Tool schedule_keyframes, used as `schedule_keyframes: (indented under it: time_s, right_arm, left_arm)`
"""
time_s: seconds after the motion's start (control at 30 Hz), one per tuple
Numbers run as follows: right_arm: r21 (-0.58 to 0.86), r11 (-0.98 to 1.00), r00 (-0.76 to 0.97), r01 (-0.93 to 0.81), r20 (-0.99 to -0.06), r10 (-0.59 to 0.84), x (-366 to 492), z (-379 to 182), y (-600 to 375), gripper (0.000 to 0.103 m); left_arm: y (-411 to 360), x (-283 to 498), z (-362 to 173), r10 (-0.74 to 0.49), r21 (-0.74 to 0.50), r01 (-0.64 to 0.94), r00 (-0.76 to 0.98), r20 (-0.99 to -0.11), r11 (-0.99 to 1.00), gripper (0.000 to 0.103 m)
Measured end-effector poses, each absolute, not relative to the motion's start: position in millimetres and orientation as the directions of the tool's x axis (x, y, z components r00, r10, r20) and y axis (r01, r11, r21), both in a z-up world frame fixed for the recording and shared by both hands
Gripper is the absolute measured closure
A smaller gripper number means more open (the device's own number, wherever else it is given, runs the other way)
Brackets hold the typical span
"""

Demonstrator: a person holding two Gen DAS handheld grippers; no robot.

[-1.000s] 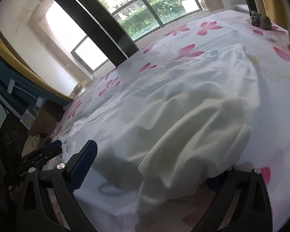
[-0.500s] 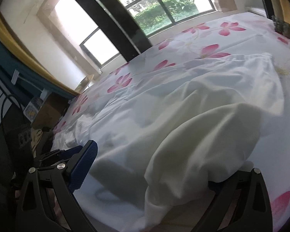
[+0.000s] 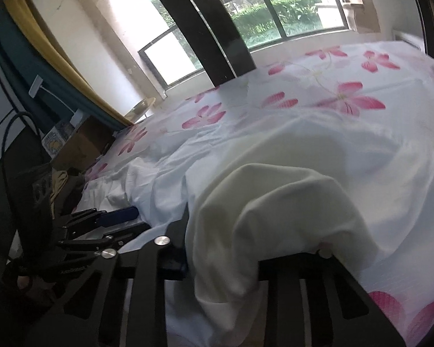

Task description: Fold large clothes

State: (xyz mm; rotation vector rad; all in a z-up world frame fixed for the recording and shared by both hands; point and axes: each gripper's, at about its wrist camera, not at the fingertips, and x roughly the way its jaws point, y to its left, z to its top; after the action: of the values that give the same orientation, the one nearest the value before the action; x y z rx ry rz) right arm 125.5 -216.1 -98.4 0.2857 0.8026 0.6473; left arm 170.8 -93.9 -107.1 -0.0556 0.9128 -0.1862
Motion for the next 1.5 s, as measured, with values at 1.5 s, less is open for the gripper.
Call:
schedule_keyframes:
  time_s: [1.5]
  right_arm:
    - [0.136,0.815,0.59,-0.563,-0.625,0.512,96.7,-13.6,-84.6,0.083]
  left_arm:
    - [89.1,82.3,-71.9,-0.025,-0.203,-0.148,0.747,-0.664,0.968,0.054]
